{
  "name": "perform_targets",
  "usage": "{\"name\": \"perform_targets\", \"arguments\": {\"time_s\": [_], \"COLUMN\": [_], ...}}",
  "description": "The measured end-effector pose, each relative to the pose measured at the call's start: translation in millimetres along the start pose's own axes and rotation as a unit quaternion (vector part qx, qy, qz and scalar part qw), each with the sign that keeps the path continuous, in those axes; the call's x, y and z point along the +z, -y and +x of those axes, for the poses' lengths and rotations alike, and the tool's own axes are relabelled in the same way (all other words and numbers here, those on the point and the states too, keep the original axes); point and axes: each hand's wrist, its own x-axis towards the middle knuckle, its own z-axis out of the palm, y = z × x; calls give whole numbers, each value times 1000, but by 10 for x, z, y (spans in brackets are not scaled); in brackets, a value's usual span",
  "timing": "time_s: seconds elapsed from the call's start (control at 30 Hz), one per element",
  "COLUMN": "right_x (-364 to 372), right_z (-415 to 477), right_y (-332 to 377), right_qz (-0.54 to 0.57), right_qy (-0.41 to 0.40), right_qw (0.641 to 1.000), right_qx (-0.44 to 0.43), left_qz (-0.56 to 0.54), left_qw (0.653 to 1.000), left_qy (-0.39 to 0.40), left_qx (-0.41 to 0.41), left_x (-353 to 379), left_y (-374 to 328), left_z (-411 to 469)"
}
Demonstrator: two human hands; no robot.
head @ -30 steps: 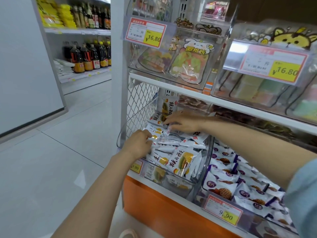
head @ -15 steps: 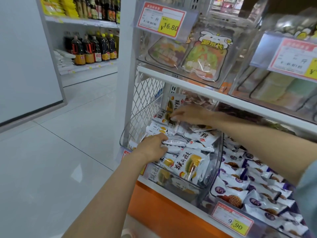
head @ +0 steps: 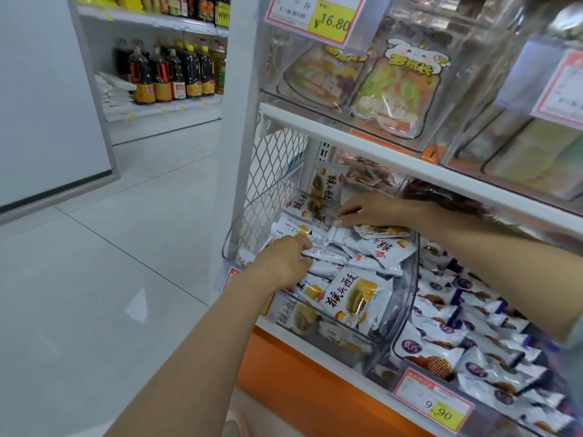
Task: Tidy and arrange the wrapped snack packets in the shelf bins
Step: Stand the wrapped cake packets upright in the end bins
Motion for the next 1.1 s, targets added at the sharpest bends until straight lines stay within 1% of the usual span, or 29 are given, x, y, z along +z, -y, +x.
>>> {"name": "perform_targets", "arguments": {"time_s": [0.1,0.17,0.2,0.23,0.27,0.3,0.33,0.37,0.43,0.5,0.57,0.63,0.67,0.73,0.8,0.9,0.97,1.03,1.1], "right_x": [-7,-40,-66,-101,-136,-168,-188,-188,-149,-99,-39,40,77,143,182,246,300,322,313], "right_z": [18,32,44,59,88,125,154,183,233,267,296,370,404,472,522,531,519,476,421], "right_y": [113,185,207,229,235,233,238,253,307,407,523,572,581,589,609,661,685,698,688], "right_qz": [-69,-63,-30,20,73,113,134,139,104,94,96,46,24,7,10,34,21,19,53], "right_qy": [7,16,-3,-50,-119,-190,-239,-264,-278,-266,-176,-82,-57,-44,-52,-39,-38,-47,-48], "right_qw": [998,998,999,998,990,974,959,951,953,959,979,995,998,999,999,998,999,998,996], "right_qx": [-2,6,12,16,26,46,67,80,67,12,-27,-18,-7,1,-2,-18,-33,-41,-43], "left_qz": [-12,-19,-20,-19,-18,-18,-18,-17,-17,-17,-19,-23,-27,-33,-40,-54,-68,-104,-156], "left_qw": [1000,1000,1000,1000,1000,1000,1000,1000,1000,1000,1000,1000,1000,999,999,997,994,988,979], "left_qy": [-1,-2,-3,-4,-6,-6,-6,-5,-4,-3,-7,-13,-15,-19,-28,-57,-77,-92,-106], "left_qx": [3,5,6,7,8,7,7,7,8,7,5,0,-3,-10,-17,-28,-42,-60,-75], "left_x": [-3,3,7,9,8,8,7,8,13,13,6,-6,-11,-18,-21,-23,-22,-22,-29], "left_y": [-13,-18,-20,-19,-17,-14,-12,-10,-6,1,15,25,30,42,51,49,36,33,40], "left_z": [3,5,5,5,11,16,22,28,40,51,67,69,67,62,63,60,54,50,47]}}
